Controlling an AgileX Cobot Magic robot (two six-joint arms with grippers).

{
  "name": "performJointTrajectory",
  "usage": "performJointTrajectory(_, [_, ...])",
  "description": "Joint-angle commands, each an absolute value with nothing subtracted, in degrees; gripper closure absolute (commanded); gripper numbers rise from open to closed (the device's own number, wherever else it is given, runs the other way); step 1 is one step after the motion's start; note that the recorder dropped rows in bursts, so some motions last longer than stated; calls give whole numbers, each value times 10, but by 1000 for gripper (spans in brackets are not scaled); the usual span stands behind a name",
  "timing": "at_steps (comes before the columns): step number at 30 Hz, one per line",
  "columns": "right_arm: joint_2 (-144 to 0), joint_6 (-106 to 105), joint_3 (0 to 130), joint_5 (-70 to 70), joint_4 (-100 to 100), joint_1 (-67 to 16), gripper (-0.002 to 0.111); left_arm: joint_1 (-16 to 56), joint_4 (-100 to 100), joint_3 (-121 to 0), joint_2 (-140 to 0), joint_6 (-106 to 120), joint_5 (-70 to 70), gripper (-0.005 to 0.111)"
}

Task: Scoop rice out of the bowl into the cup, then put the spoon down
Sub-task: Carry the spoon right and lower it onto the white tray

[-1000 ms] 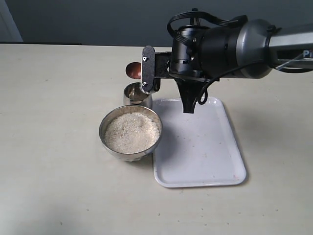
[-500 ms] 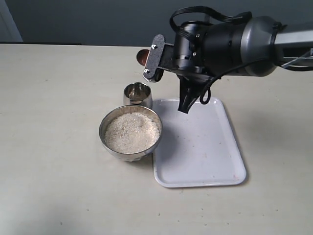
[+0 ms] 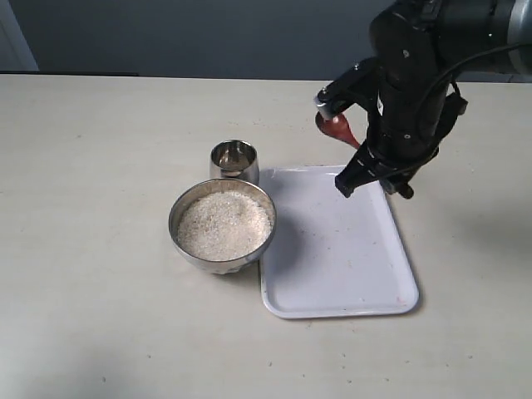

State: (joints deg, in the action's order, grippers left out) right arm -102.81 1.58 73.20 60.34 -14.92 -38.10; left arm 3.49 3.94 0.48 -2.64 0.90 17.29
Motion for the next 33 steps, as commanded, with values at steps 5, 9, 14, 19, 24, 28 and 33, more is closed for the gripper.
performJointTrajectory(5, [-1031,-31,722,621,-35,-372,109,36,40,0,-27,5,165,106])
performJointTrajectory(9, [-1046,-31,691,596,-31,-372,109,36,40,0,-27,5,165,106])
performJointTrajectory(14, [-1060,-36,660,563,-17,-372,109,36,40,0,-27,5,165,106])
performJointTrajectory(19, [-1075,-36,647,534,-13,-372,109,36,40,0,-27,5,165,106])
performJointTrajectory(24, [-1103,-36,647,524,-6,-372,109,36,40,0,-27,5,165,106])
performJointTrajectory(28, [-1112,-36,647,516,-5,-372,109,36,40,0,-27,5,165,106])
performJointTrajectory(33, [-1117,-36,647,500,-7,-372,109,36,40,0,-27,5,165,106])
